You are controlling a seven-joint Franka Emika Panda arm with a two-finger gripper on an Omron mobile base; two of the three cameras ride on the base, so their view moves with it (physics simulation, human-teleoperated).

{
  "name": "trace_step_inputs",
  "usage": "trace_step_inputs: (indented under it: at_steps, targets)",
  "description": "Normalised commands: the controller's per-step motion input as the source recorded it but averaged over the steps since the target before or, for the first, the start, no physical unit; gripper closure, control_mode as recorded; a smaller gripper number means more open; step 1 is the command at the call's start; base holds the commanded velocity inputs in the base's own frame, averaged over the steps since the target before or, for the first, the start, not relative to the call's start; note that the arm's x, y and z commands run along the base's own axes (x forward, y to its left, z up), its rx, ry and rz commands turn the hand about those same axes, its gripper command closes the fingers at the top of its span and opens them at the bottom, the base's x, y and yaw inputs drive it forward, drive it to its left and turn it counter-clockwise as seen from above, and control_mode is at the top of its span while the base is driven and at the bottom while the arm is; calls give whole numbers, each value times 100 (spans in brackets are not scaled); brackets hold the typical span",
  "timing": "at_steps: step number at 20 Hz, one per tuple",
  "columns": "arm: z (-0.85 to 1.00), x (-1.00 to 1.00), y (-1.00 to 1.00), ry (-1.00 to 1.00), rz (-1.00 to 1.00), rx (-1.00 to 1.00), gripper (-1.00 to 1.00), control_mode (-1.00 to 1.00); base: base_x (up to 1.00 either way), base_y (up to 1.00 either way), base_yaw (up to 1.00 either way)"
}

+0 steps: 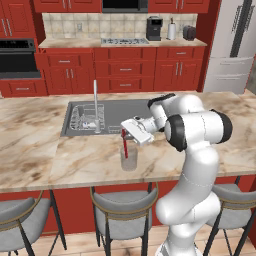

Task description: Take a straw from the drawer in front and place it inside the glass cup on the dining counter.

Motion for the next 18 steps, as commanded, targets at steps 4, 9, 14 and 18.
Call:
trace_step_inputs:
  at_steps: [4,9,14,18]
  targets:
    - [0,-54,0,-11,2,0,100,-100,0,0,0]
    - [0,-16,0,-9,1,0,100,-100,0,0,0]
    - [-7,6,0,-5,0,0,-100,-100,0,0,0]
    - [-8,19,0,-3,0,0,-100,-100,0,0,0]
